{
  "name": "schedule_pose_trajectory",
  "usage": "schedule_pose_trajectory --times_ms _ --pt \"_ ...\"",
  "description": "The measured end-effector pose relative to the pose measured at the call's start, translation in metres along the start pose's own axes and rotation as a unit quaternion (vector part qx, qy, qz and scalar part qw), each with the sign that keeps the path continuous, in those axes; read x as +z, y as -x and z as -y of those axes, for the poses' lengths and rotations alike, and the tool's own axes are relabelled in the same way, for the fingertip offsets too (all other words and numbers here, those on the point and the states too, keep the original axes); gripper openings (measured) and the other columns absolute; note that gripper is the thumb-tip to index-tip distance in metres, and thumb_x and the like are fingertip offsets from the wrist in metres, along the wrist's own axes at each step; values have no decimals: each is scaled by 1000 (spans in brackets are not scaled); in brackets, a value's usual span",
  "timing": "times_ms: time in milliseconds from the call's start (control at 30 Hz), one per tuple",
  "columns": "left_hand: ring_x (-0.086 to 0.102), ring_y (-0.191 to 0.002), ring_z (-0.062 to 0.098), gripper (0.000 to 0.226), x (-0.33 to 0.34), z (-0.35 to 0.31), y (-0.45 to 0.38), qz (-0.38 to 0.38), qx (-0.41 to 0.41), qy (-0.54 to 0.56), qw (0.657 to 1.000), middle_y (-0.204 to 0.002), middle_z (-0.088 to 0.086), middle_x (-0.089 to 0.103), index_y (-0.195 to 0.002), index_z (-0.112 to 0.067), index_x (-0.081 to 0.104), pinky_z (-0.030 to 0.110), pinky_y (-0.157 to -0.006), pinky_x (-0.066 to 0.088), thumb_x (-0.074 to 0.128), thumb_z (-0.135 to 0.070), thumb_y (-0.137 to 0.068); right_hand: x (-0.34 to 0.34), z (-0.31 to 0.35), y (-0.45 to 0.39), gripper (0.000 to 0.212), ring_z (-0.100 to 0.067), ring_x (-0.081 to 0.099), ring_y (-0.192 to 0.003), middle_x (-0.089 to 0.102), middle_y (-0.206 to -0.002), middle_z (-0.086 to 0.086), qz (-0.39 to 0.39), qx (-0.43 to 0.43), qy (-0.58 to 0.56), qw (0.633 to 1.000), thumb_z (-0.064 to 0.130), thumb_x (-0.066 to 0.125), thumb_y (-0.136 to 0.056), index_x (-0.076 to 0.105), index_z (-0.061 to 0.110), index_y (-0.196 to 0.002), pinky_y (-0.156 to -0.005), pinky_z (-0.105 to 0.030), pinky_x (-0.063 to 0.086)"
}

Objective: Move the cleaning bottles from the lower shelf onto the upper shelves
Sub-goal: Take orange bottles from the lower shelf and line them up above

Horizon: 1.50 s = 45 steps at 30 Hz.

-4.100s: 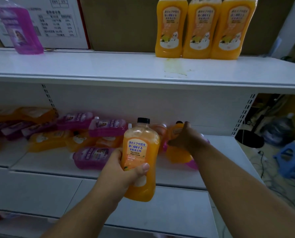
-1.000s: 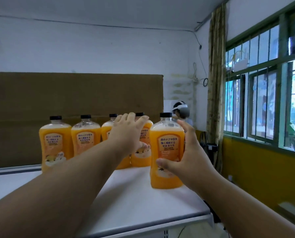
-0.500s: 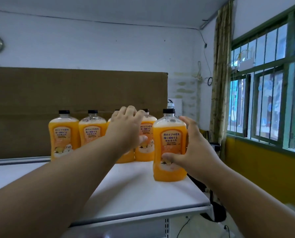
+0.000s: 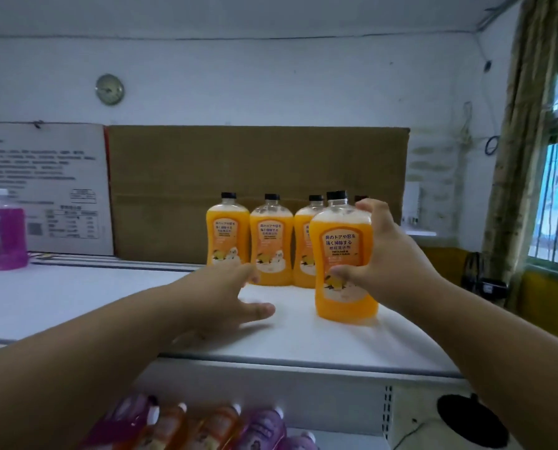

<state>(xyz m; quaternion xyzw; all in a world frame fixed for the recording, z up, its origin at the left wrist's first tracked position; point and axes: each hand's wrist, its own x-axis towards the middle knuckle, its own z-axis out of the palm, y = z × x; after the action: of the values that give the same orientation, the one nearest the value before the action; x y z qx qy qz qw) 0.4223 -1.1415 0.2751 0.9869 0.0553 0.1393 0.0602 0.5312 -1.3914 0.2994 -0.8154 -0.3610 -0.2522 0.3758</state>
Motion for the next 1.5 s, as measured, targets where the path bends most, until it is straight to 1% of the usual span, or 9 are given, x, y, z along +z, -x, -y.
schedule_pose_trajectory --times_ms 133,233,400,633,733,833,967,1100,1500 --pt "48 -98 8 82 -11 43 6 27 -22 -53 998 -134 -12 55 -133 -40 46 30 -80 42 49 -89 -69 39 38 -8 98 -5 59 -83 51 -109 15 -10 11 -17 1000 42 87 -63 17 50 -132 -56 -13 42" --pt "55 -113 17 92 -18 71 6 62 -38 -80 994 -139 -5 54 -139 -36 44 35 -90 47 46 -92 -67 69 70 -20 96 0 58 -78 51 -101 19 0 17 -31 999 42 88 -63 18 51 -129 -52 -10 41" --pt "51 -126 24 102 -14 93 5 64 -13 -67 996 -142 4 55 -142 -24 46 40 -101 44 38 -94 -69 114 105 -40 94 -6 61 -89 53 -106 14 43 18 -63 997 38 88 -66 21 49 -131 -62 -16 50" --pt "50 -122 25 86 2 105 2 23 -11 -33 999 -134 5 57 -133 -30 53 45 -100 45 40 -89 -73 144 110 -60 101 -11 59 -99 54 -117 8 29 43 -17 999 39 87 -66 21 38 -142 -66 -17 47" --pt "51 -120 25 84 3 106 1 8 -15 -21 1000 -131 5 58 -130 -27 54 43 -97 46 43 -87 -72 152 112 -65 103 -17 55 -113 48 -134 1 9 35 28 999 42 87 -66 21 35 -145 -81 -26 48" --pt "46 -129 26 90 3 107 -1 20 -24 -35 999 -139 6 53 -137 -24 49 43 -101 42 42 -87 -74 157 113 -66 104 -26 47 -125 35 -145 -7 -14 33 87 996 50 84 -68 20 32 -148 -92 -36 47" --pt "39 -136 28 92 4 106 -1 25 -31 -49 998 -147 7 47 -142 -22 45 45 -105 37 40 -87 -76 163 115 -70 104 -28 49 -123 36 -144 -8 -19 40 91 995 50 83 -69 20 32 -149 -92 -38 49" --pt "39 -136 28 92 3 105 -1 28 -33 -53 998 -146 6 47 -141 -21 46 45 -105 37 40 -87 -76 165 114 -69 104 -26 48 -125 36 -146 -7 -33 39 92 995 49 83 -69 22 29 -150 -90 -33 48" --pt "38 -136 28 94 2 105 0 34 -37 -40 998 -146 7 47 -142 -22 45 44 -104 36 40 -88 -75 168 120 -64 105 -27 47 -126 35 -147 -10 -40 37 117 992 51 80 -72 17 25 -152 -93 -35 48"
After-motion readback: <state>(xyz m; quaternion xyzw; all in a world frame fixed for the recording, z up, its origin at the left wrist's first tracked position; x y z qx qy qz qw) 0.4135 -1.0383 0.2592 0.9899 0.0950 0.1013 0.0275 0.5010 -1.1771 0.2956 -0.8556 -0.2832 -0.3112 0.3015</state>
